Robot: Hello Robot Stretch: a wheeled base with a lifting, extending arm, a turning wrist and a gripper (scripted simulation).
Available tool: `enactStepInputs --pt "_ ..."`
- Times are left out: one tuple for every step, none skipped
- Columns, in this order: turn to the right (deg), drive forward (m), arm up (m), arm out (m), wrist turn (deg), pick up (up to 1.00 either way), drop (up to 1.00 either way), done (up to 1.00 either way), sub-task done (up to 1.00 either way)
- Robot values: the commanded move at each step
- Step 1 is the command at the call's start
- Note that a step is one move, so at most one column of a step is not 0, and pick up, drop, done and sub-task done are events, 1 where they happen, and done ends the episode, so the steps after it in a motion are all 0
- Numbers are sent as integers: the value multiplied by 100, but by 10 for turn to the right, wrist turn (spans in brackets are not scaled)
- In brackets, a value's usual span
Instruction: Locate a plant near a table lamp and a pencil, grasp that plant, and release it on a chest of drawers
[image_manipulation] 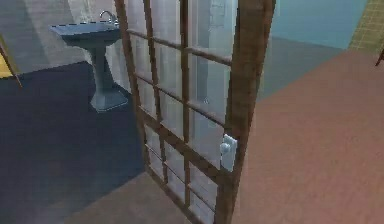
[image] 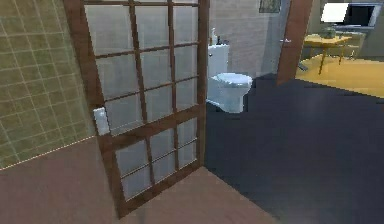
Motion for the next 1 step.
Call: enactStepInputs --pt "360 0 0 0 0 0 0 0 0"
